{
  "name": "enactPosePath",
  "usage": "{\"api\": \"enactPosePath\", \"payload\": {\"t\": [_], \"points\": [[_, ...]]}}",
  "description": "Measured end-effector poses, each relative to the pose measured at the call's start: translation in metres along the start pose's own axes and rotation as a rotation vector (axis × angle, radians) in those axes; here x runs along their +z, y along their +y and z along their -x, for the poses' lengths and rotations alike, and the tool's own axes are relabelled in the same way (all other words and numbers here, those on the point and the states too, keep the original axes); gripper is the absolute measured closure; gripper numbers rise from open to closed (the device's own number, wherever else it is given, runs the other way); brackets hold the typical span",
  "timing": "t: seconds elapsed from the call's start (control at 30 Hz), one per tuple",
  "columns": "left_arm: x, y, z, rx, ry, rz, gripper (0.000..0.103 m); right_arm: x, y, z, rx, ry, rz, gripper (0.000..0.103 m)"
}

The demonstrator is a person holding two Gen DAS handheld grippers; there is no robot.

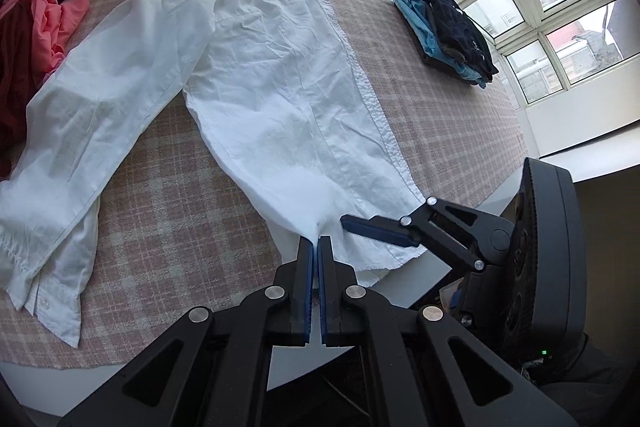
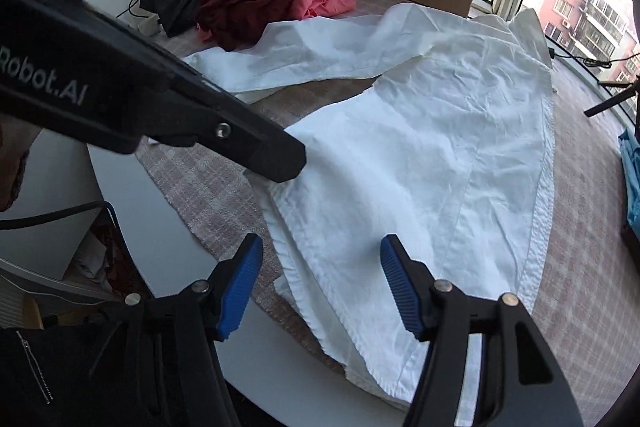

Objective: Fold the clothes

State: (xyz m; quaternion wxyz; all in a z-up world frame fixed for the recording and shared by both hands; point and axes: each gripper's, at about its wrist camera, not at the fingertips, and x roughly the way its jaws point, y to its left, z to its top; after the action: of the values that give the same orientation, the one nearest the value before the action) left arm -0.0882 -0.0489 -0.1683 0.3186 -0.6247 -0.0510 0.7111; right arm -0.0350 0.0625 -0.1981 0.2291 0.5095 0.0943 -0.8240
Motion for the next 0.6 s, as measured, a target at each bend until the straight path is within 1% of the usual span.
{"api": "enactPosePath", "payload": {"t": [0.03, 0.07, 0.1, 0.13, 0.17, 0.2, 0.23, 0.27, 0.3, 0.4, 0.43, 0.53, 0.6], "points": [[-0.001, 0.001, 0.001, -0.002, -0.005, 0.003, 0.101, 0.000, -0.005, -0.001, 0.023, 0.016, -0.030, 0.076], [-0.002, 0.001, 0.004, 0.007, -0.019, -0.001, 0.100, 0.000, -0.012, -0.004, 0.067, 0.031, -0.069, 0.100], [-0.004, 0.002, 0.007, 0.016, -0.033, -0.005, 0.093, -0.001, -0.019, -0.004, 0.095, 0.032, -0.109, 0.100], [-0.007, 0.004, 0.011, 0.027, -0.050, -0.008, 0.089, -0.002, -0.024, -0.003, 0.076, 0.035, -0.121, 0.100], [-0.010, 0.006, 0.015, 0.039, -0.067, -0.011, 0.081, -0.002, -0.029, -0.002, 0.057, 0.038, -0.133, 0.100], [-0.014, 0.009, 0.016, 0.059, -0.083, -0.016, 0.075, -0.002, -0.033, 0.001, 0.052, 0.036, -0.143, 0.100], [-0.018, 0.013, 0.018, 0.074, -0.096, -0.018, 0.074, -0.002, -0.038, 0.006, 0.060, 0.026, -0.169, 0.100], [-0.023, 0.018, 0.013, 0.058, -0.089, -0.005, 0.074, -0.001, -0.044, 0.013, 0.070, 0.017, -0.195, 0.100], [-0.028, 0.023, 0.004, 0.041, -0.071, 0.005, 0.074, 0.001, -0.050, 0.017, 0.078, 0.011, -0.213, 0.100], [-0.040, 0.032, -0.032, 0.062, -0.011, 0.014, 0.074, 0.008, -0.058, 0.037, 0.050, -0.023, -0.213, 0.100], [-0.043, 0.034, -0.045, 0.051, 0.009, 0.017, 0.074, 0.010, -0.060, 0.043, 0.051, -0.027, -0.216, 0.100], [-0.043, 0.035, -0.074, 0.014, 0.035, 0.049, 0.074, 0.017, -0.063, 0.055, 0.038, -0.041, -0.218, 0.100], [-0.038, 0.035, -0.084, 0.004, 0.027, 0.073, 0.072, 0.020, -0.062, 0.058, 0.023, -0.036, -0.202, 0.100]]}}
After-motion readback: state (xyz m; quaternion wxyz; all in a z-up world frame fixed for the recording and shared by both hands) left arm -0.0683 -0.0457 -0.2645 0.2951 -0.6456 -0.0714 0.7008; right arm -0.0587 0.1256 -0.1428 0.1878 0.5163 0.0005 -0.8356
